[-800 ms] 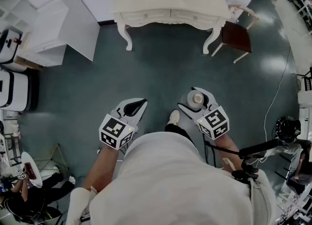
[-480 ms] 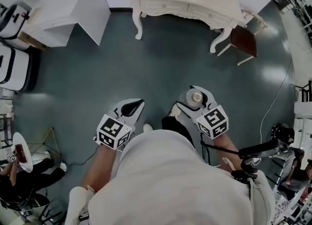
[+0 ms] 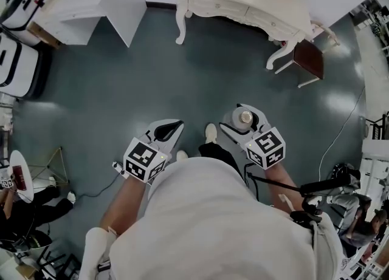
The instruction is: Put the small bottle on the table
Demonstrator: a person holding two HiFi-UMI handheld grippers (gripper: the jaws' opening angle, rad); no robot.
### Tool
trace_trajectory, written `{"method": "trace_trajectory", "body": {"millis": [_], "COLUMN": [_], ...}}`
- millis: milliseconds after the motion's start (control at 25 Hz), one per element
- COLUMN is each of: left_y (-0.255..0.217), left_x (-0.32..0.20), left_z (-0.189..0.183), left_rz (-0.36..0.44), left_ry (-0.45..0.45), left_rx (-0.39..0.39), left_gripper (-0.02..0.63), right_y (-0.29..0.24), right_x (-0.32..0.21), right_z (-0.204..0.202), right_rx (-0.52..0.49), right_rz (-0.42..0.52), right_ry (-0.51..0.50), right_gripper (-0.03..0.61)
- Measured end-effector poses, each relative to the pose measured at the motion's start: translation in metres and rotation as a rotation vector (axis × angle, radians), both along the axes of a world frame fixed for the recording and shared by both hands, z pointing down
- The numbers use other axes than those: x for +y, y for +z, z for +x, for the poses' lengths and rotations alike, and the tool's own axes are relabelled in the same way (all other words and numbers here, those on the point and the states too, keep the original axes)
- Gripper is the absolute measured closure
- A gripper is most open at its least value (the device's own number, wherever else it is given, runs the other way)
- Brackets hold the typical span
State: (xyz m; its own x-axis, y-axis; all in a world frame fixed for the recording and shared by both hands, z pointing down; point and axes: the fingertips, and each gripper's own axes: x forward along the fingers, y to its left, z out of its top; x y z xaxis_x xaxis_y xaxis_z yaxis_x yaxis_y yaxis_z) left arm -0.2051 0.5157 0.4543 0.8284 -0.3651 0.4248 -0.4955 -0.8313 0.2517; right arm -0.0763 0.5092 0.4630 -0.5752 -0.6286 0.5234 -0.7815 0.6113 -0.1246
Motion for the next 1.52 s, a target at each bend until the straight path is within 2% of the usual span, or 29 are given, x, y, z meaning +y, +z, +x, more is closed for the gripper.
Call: {"method": "trace_trajectory", "body": {"millis": [240,640,760,960,1120,1320,1520], "left_y": [-0.009,-0.022,-0.023,-0.017,-0.006,-0.008,-0.017], "left_x": [-0.045,-0.135,-0.159,-0.198,-0.248,-0.331,-0.414], "left_z": [0.045,0.154,0.177,0.185,0.186,0.18,0.157], "left_rz": [0.014,0.037,0.033,0.011,0.003,0.015,0.035], "left_ry": [-0.001,-0.012,-0.012,0.014,0.046,0.106,0.185], "left_rx": [-0.005,0.003,0.008,-0.009,-0.007,0.003,0.004], "left_gripper": [0.611,0.611,0.611,0.611,0.611,0.611,0.611], "right_y": [-0.006,-0.014,-0.007,0.004,0.009,0.009,-0.001], "right_x": [-0.053,-0.146,-0.167,-0.204,-0.252,-0.329,-0.42], "right_z": [0.041,0.136,0.156,0.172,0.177,0.169,0.149], "right_rx": [0.014,0.047,0.044,0.045,0.052,0.069,0.085], "right_rz": [0.012,0.053,0.041,0.011,0.006,-0.006,0.006], "right_ry": [-0.021,-0.072,-0.065,-0.035,-0.002,0.052,0.115], "right_gripper": [0.241,0.241,0.241,0.241,0.241,0.241,0.241]}}
